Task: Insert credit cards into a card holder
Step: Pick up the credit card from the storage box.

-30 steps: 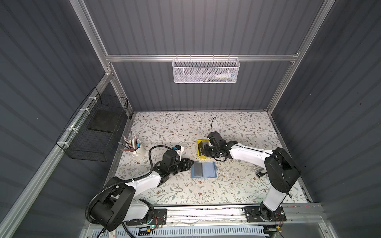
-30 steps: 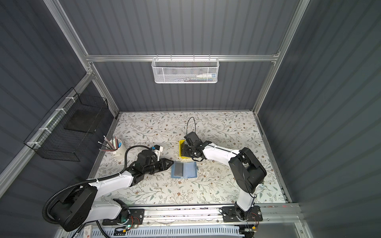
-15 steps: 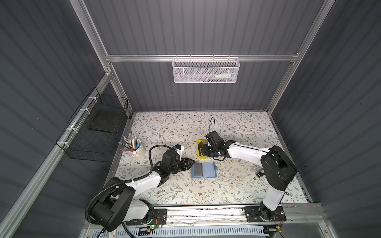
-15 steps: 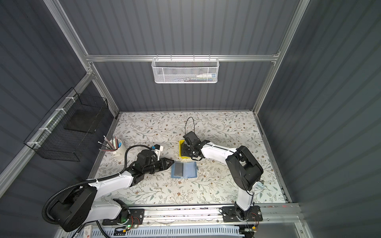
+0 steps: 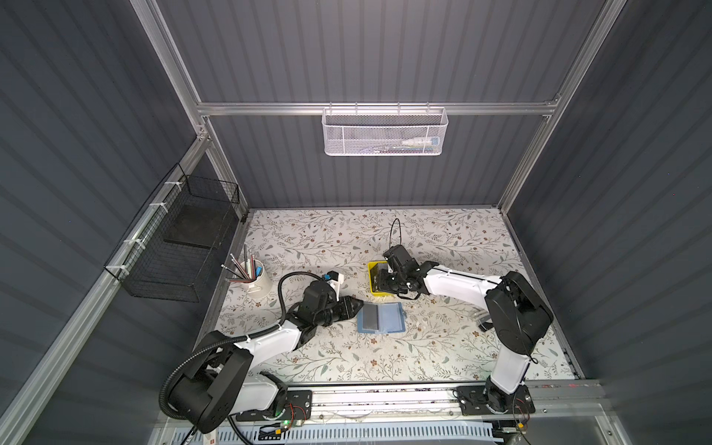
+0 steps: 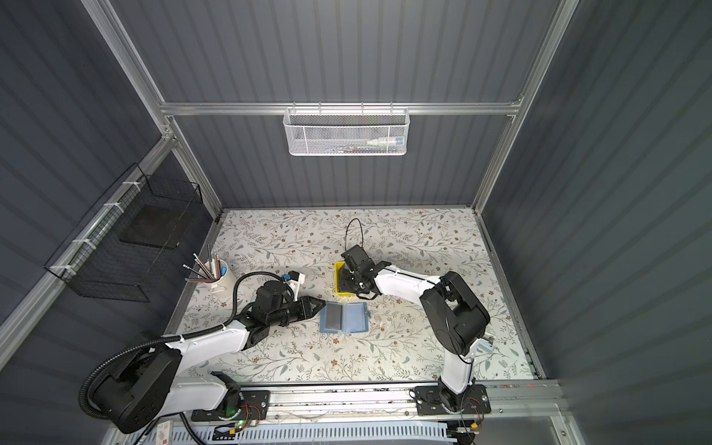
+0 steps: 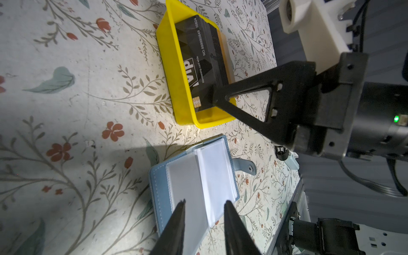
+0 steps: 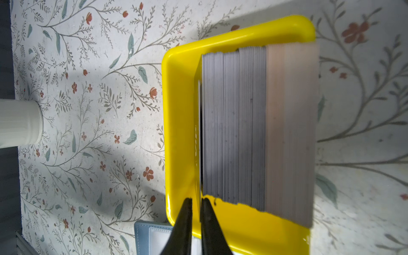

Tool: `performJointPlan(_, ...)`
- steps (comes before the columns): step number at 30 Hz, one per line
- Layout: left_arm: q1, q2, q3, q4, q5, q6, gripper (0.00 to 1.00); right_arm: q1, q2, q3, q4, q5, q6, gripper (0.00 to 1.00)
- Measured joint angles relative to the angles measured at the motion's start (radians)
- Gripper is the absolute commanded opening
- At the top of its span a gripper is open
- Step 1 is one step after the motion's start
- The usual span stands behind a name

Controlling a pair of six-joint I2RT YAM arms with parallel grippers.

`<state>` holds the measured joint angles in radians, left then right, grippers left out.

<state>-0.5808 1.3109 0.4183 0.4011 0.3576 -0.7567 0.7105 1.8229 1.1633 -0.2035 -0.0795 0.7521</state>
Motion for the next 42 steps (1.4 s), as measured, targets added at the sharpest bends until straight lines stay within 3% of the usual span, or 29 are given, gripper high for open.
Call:
performJointPlan(5,0.0,0.0,-0.001,0.005,0.003,0.0,0.31,0.002,0.001,0.005,-0.005,0.002,0.0,0.09)
performJointPlan(14,0.0,0.0,-0.005,0.005,0.003,-0.007,0.31,0.023,0.022,0.05,-0.023,0.023,-0.005,0.16)
performJointPlan(25,0.0,0.0,-0.01,0.008,0.003,-0.007,0.32,0.027,0.064,0.089,-0.064,0.045,-0.021,0.16)
performJointPlan(42,0.0,0.0,-0.014,0.014,0.011,-0.008,0.32,0.027,0.137,0.169,-0.112,0.085,-0.051,0.09)
